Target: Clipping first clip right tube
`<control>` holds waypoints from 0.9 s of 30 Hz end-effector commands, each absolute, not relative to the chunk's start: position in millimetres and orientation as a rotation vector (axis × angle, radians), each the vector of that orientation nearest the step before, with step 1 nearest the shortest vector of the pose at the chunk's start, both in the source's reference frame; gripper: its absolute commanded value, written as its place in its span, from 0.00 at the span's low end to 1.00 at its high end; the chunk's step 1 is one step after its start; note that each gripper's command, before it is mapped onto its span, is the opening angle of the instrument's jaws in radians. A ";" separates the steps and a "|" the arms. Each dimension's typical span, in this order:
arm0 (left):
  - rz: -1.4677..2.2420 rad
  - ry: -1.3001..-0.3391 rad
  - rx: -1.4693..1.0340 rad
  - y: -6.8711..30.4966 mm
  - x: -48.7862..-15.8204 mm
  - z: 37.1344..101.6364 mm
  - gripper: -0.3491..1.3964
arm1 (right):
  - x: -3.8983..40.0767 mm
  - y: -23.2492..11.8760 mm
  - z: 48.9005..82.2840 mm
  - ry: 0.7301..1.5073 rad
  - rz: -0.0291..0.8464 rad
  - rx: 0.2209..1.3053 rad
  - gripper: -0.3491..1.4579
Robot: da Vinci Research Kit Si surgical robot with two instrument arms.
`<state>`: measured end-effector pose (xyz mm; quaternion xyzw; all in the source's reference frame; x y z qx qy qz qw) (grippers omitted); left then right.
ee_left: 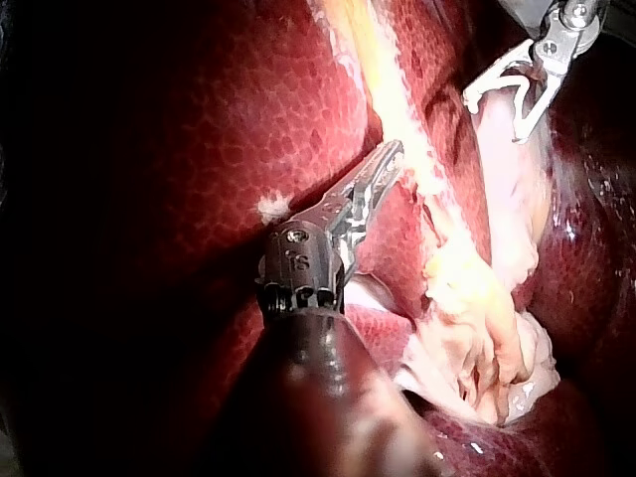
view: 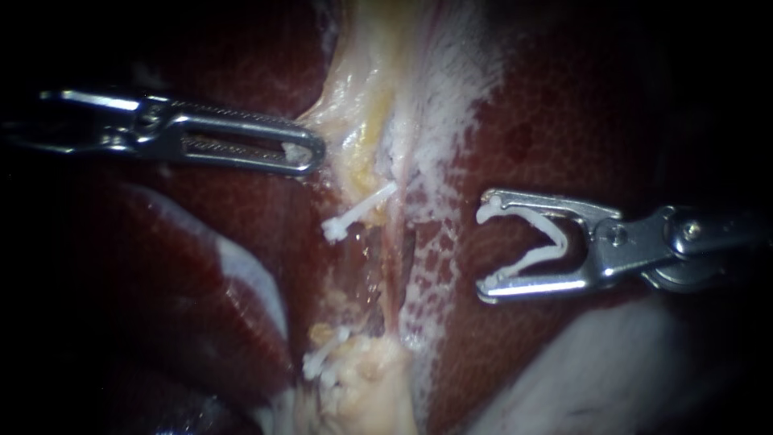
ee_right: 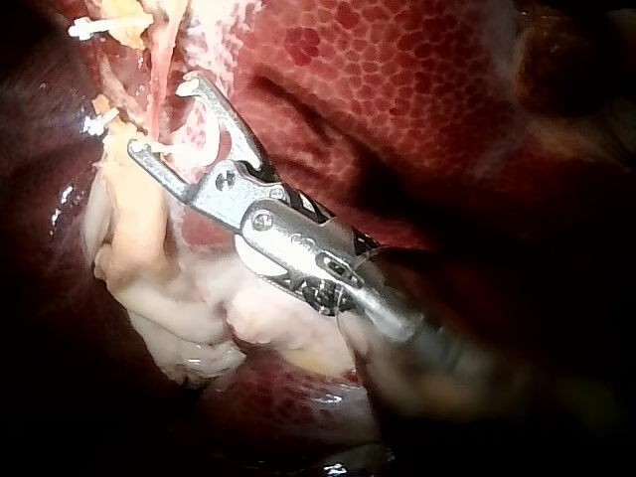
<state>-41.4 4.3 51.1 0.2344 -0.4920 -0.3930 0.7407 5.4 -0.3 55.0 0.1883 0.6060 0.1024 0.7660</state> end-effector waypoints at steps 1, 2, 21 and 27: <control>-0.862 -1.079 0.514 4.3 -41.4 51.0 0.10 | 5.5 -0.3 54.9 1.317 0.222 0.409 0.52; -0.862 -1.079 0.514 4.3 -41.3 51.0 0.10 | 5.4 -0.3 54.9 1.317 0.222 0.409 0.52; -0.911 -1.076 0.498 9.0 -36.1 47.6 0.10 | 13.1 -9.2 63.7 1.290 0.288 0.560 0.52; -0.913 -1.092 0.485 9.4 -35.2 45.3 0.10 | 15.5 -9.3 65.2 1.285 0.295 0.576 0.52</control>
